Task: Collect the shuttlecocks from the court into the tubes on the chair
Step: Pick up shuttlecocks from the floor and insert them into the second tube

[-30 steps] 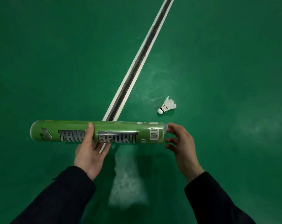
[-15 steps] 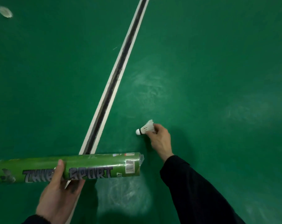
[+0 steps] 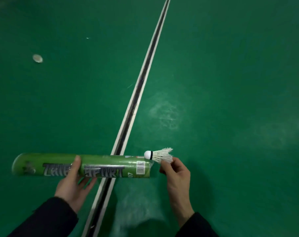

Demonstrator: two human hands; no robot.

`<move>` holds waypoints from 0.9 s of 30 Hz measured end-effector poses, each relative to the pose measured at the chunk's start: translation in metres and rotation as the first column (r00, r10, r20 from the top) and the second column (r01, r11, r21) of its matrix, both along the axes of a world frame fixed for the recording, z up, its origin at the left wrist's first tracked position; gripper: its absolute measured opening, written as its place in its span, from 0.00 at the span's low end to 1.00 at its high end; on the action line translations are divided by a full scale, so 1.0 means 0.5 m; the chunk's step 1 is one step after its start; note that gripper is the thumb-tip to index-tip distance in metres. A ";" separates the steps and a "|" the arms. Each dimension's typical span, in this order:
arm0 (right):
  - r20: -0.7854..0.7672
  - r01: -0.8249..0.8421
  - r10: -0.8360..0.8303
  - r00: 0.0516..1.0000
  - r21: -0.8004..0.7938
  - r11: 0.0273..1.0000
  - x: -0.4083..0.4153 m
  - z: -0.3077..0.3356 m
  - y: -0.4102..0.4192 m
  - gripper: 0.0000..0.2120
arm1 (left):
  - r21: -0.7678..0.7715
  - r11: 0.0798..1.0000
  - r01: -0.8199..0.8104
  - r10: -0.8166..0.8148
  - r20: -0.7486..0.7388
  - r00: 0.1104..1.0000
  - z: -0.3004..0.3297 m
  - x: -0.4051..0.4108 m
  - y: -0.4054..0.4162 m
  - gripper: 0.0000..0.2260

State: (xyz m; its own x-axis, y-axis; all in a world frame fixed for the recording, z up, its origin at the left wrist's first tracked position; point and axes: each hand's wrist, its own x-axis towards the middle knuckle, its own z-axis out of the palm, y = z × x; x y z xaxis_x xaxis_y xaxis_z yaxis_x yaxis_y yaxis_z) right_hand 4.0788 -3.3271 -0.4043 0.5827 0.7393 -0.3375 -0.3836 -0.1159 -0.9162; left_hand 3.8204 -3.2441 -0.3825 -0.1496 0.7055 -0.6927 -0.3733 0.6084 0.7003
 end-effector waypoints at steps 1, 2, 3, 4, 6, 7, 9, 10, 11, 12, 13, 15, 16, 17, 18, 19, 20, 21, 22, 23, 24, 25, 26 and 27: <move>0.020 0.012 -0.012 1.000 0.005 1.000 -0.008 0.013 0.011 0.06 | 0.002 1.000 -0.003 0.003 0.002 1.000 0.017 -0.003 0.018 0.33; 0.031 0.042 -0.043 0.999 0.013 0.999 -0.015 0.024 0.023 0.06 | -0.005 1.000 0.000 0.000 0.006 1.000 0.034 -0.004 0.042 0.30; 0.034 0.083 -0.084 0.996 0.021 0.996 -0.017 0.033 0.035 0.07 | 0.004 1.000 0.014 -0.014 0.033 0.999 0.055 -0.001 0.068 0.24; 0.032 0.127 -0.127 0.991 0.027 0.992 -0.017 0.043 0.046 0.09 | 0.020 0.999 0.030 -0.031 0.062 0.998 0.075 0.006 0.095 0.20; 0.016 0.207 -0.209 0.978 0.054 0.977 -0.012 0.061 0.069 0.11 | 0.081 0.994 0.079 -0.086 0.086 0.993 0.102 0.017 0.161 0.21; 0.011 0.220 -0.221 0.975 0.071 0.973 -0.009 0.070 0.083 0.12 | 0.095 0.991 0.099 -0.107 0.093 0.990 0.108 0.020 0.193 0.24; 0.064 0.161 -0.167 0.984 0.084 0.983 -0.013 0.090 0.117 0.09 | 0.108 0.985 0.134 -0.146 0.122 0.982 0.107 0.017 0.245 0.24; 0.121 0.108 -0.117 0.986 0.080 0.991 -0.018 0.098 0.137 0.08 | 0.099 0.981 0.167 -0.180 0.137 0.974 0.096 0.014 0.269 0.23; 0.175 0.048 -0.060 0.983 0.071 0.996 -0.025 0.106 0.158 0.06 | 0.084 0.976 0.202 -0.213 0.147 0.966 0.081 0.013 0.291 0.24; 0.217 -0.028 0.016 0.976 0.053 0.998 -0.032 0.116 0.181 0.06 | 0.062 0.970 0.234 -0.241 0.156 0.958 0.067 0.011 0.310 0.26; 0.254 -0.121 0.110 0.961 0.029 0.992 -0.038 0.129 0.202 0.06 | 0.053 0.962 0.267 -0.272 0.167 0.948 0.060 0.010 0.328 0.28; 0.349 -0.322 0.327 0.878 -0.075 0.944 -0.034 0.170 0.242 0.09 | 0.056 0.945 0.321 -0.326 0.184 0.927 0.070 0.012 0.378 0.30; 0.400 -0.412 0.449 0.799 -0.180 0.893 -0.032 0.200 0.258 0.12 | 0.061 0.937 0.345 -0.350 0.203 0.915 0.084 0.014 0.406 0.31; 0.433 -0.467 0.551 0.713 -0.291 0.835 -0.030 0.234 0.270 0.17 | 0.065 0.927 0.369 -0.374 0.228 0.899 0.103 0.016 0.433 0.30; 0.440 -0.492 0.616 0.654 -0.371 0.788 -0.030 0.271 0.282 0.21 | 0.071 0.919 0.389 -0.393 0.252 0.884 0.126 0.019 0.456 0.28; 0.426 -0.495 0.642 0.637 -0.412 0.765 -0.040 0.319 0.299 0.22 | 0.081 0.912 0.402 -0.407 0.290 0.866 0.161 0.013 0.482 0.26; 0.395 -0.500 0.648 0.652 -0.419 0.758 -0.046 0.358 0.310 0.21 | 0.093 0.912 0.401 -0.408 0.324 0.853 0.188 0.015 0.495 0.24; 0.362 -0.505 0.638 0.679 -0.400 0.765 -0.048 0.385 0.318 0.19 | 0.102 0.917 0.386 -0.396 0.351 0.848 0.207 0.023 0.502 0.23; 0.331 -0.503 0.619 0.712 -0.373 0.779 -0.059 0.416 0.335 0.17 | 0.106 0.921 0.374 -0.385 0.375 0.843 0.233 0.021 0.516 0.22; 0.300 -0.500 0.602 0.740 -0.353 0.791 -0.075 0.443 0.355 0.14 | 0.106 0.926 0.362 -0.373 0.400 0.837 0.256 0.014 0.532 0.21; 0.274 -0.492 0.582 0.765 -0.334 0.804 -0.093 0.461 0.375 0.12 | 0.111 0.928 0.355 -0.368 0.420 0.829 0.274 0.006 0.545 0.21; 0.262 -0.483 0.562 0.785 -0.309 0.819 -0.109 0.472 0.397 0.10 | 0.130 0.925 0.357 -0.376 0.439 0.816 0.285 -0.002 0.562 0.20; 0.262 -0.483 0.551 0.792 -0.284 0.828 -0.121 0.476 0.419 0.09 | 0.151 0.921 0.360 -0.388 0.454 0.802 0.291 -0.007 0.581 0.20; 0.270 -0.487 0.549 0.791 -0.265 0.832 -0.132 0.474 0.441 0.09 | 0.166 0.919 0.358 -0.394 0.463 0.794 0.292 -0.013 0.601 0.20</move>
State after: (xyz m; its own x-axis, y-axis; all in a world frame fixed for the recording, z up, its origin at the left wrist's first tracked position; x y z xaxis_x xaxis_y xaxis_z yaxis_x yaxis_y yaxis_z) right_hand 4.0128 -3.1065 -0.1672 0.2255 0.9087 -0.3513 0.0920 -0.3788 -0.9209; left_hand 3.8138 -2.9434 -0.2365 0.4739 0.6838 -0.5549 -0.4224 0.7294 0.5381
